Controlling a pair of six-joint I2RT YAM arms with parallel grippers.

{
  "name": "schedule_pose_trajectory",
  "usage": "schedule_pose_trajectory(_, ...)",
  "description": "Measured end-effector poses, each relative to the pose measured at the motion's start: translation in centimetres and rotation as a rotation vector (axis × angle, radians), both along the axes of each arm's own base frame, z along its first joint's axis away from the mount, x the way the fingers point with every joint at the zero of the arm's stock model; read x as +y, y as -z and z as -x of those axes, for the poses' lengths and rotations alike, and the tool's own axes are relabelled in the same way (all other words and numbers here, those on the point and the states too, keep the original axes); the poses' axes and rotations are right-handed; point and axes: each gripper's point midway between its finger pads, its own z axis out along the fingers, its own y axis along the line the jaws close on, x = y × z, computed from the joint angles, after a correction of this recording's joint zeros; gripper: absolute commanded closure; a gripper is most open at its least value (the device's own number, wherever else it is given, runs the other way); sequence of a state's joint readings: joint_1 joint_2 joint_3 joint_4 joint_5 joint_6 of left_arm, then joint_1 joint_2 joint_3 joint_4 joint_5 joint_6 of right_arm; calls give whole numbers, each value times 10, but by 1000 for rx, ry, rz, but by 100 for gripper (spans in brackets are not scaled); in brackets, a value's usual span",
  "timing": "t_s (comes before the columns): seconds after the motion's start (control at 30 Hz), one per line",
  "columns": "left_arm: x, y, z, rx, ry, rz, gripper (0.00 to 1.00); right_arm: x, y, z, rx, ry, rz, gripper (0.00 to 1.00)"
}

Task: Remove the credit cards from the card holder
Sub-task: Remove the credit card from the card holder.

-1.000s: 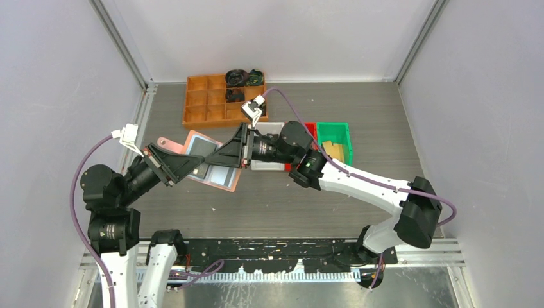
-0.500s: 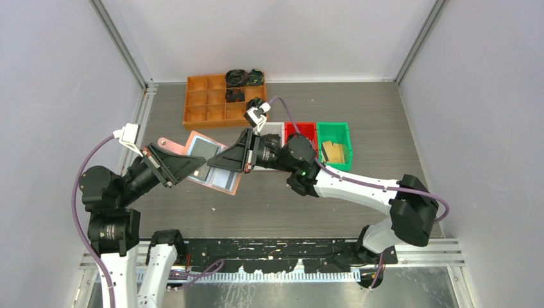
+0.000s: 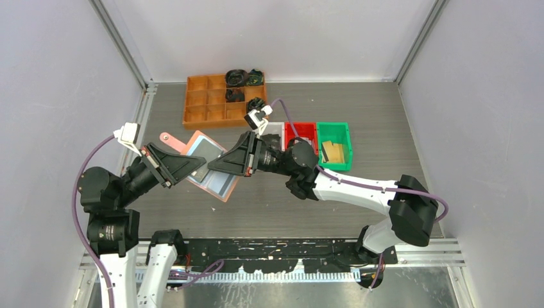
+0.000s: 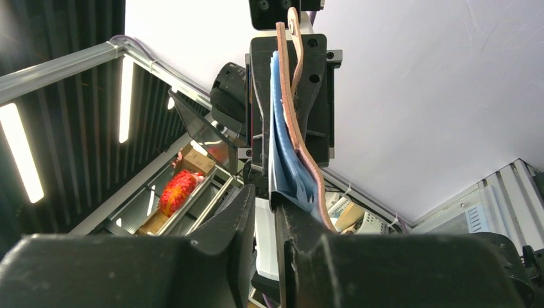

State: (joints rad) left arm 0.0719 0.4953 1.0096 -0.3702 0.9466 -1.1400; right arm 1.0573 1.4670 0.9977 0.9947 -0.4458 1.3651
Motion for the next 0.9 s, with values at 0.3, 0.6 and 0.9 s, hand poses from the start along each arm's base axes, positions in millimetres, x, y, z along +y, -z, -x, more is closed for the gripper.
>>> schedule_pose_trajectory(0.3, -1, -2, 1, 3, 7, 5, 97, -1, 1, 0, 0, 12, -12, 91)
schedule_pose_trajectory(0.6, -3, -1, 2, 18, 34, -2, 97, -5, 5, 0, 11, 40, -31, 93)
schedule_pose_trajectory(0.9, -2, -1, 5, -13, 23, -33, 99, -8, 6, 5, 4, 44, -35, 82)
